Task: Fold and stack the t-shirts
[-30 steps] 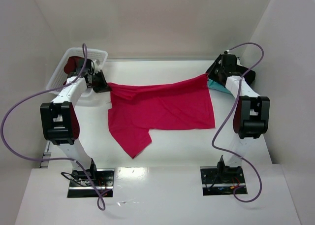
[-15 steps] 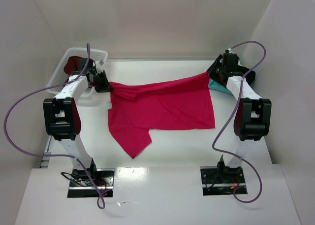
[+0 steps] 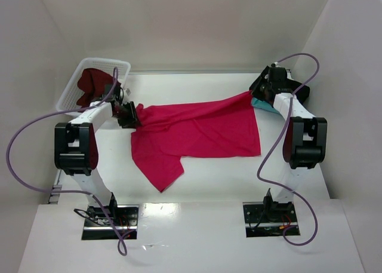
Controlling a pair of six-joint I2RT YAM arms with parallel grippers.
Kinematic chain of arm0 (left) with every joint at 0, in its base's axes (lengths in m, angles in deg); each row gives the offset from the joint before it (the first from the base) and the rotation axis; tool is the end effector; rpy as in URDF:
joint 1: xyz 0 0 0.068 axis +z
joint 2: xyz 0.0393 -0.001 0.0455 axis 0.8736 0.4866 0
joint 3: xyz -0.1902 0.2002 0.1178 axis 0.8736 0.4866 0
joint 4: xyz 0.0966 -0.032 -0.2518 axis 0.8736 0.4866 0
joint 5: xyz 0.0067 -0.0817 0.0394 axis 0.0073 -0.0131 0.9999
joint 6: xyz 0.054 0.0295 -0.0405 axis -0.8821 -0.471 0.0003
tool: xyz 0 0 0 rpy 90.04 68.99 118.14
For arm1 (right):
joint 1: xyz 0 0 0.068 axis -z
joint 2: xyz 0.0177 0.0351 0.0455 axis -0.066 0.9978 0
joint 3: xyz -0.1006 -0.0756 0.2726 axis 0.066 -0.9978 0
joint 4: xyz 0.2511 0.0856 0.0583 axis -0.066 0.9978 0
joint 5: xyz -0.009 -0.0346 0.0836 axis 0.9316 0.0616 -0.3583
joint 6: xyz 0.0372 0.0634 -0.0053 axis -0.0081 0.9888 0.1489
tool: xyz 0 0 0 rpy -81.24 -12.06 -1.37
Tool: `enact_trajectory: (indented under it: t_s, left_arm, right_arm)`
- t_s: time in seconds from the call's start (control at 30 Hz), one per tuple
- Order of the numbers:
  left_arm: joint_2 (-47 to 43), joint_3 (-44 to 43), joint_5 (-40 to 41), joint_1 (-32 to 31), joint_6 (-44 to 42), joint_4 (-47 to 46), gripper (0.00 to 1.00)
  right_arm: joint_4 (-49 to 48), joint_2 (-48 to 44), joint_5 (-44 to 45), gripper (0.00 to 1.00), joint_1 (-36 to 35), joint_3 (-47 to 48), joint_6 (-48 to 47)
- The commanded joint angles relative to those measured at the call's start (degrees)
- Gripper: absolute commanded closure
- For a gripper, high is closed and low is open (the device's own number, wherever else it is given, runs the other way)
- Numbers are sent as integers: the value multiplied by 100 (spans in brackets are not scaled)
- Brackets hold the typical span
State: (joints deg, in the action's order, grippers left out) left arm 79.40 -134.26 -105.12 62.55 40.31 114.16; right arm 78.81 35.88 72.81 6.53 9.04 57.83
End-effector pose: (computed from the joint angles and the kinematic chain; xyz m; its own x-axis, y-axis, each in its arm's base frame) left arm 0.4022 -0.0054 0.1989 -0.8519 -0.3560 -0.3840 -0.1953 0.8965 -0.3978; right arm 0.4575 -0.0134 0.2519 -0.5695 0.4367 -0.6964 0.1877 0.8939 0.4070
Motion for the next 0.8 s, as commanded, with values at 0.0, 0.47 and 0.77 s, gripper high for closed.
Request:
enact_trajectory:
  t_s: [0.0,0.47,0.77]
  left_arm:
    - [-438,136,225,35,189,-98,56]
    - [-817,655,1006,-1520,1349,-687,41]
    - [-712,1375,1843,-1582,1956,-1600,39]
  right_arm:
    - [-337,63,1,100,-55,33,-48]
    - [-398,116,-104,100,-55,33,-48]
    - [-398,116,-104,100,-55,33,-48]
